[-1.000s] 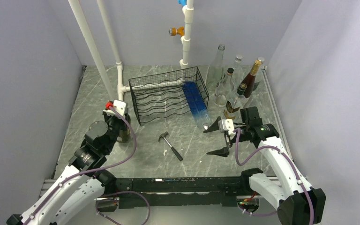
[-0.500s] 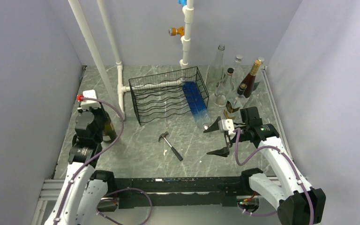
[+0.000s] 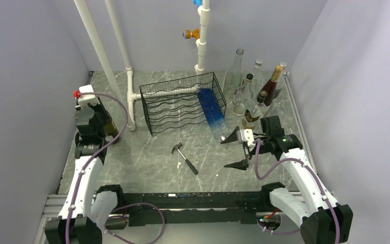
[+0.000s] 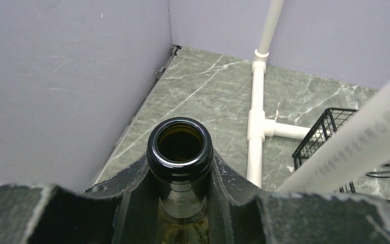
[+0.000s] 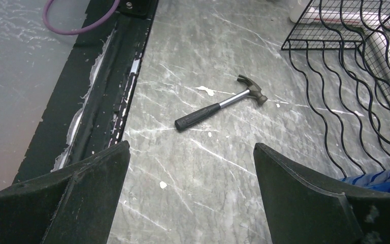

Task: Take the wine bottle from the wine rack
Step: Place the wine bottle at the center of the board.

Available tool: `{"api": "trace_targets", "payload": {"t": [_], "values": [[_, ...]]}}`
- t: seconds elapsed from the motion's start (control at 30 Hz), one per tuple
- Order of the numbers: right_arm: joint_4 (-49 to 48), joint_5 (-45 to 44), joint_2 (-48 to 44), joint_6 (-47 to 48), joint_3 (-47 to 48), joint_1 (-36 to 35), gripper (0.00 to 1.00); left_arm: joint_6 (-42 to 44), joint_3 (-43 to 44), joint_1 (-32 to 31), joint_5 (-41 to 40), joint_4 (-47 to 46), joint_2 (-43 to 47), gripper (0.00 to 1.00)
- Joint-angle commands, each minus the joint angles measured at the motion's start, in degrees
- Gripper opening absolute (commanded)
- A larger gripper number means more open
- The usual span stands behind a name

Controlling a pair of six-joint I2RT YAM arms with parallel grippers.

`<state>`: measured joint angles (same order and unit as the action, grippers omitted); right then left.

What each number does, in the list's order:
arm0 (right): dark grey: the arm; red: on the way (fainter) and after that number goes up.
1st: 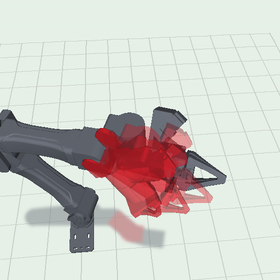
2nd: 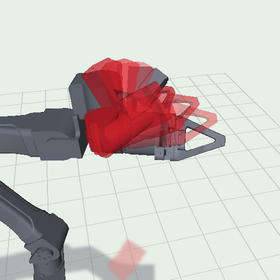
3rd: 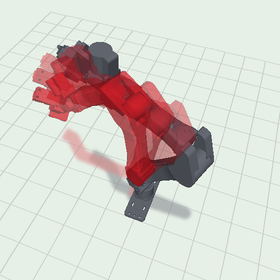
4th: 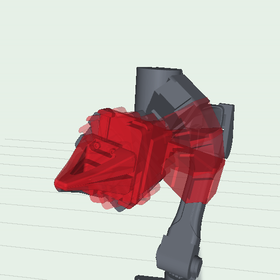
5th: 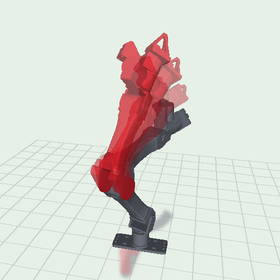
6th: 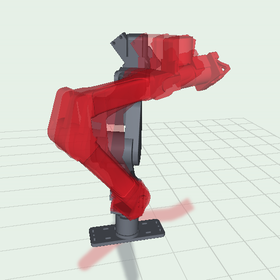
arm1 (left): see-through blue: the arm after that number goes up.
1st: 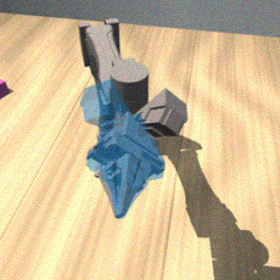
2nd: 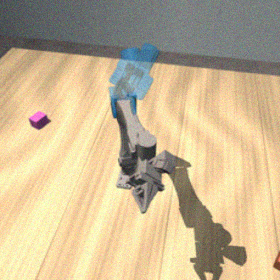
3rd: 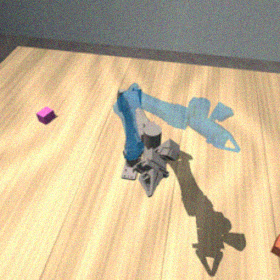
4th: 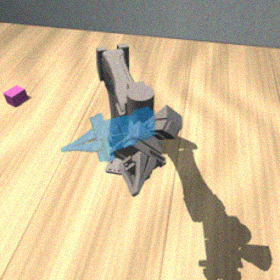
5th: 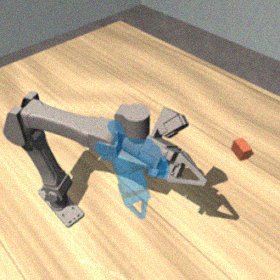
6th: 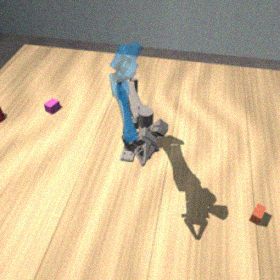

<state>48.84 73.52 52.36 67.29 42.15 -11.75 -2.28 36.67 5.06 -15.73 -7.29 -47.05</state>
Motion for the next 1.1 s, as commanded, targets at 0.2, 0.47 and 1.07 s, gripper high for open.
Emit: {"api": "trace_targets", "payload": {"t": [0.2, 0.47, 1.07], "values": [[-0.94, 1.45, -0.81, 1.13, 1.35, 0.69, 0.95, -1.59, 8.24, 6.22, 12.74, -20.28, -8.66, 0.00], [-1.45, 1.68, -0.54, 0.89, 0.65, 1.72, 0.95, -1.98, 9.62, 9.78, 19.67, -26.87, -15.27, 0.00], [-0.76, 2.24, -0.24, 1.70, 0.70, 2.70, 0.95, 0.62, 9.47, 11.70, 24.09, -30.11, -23.51, 0.00]]}}
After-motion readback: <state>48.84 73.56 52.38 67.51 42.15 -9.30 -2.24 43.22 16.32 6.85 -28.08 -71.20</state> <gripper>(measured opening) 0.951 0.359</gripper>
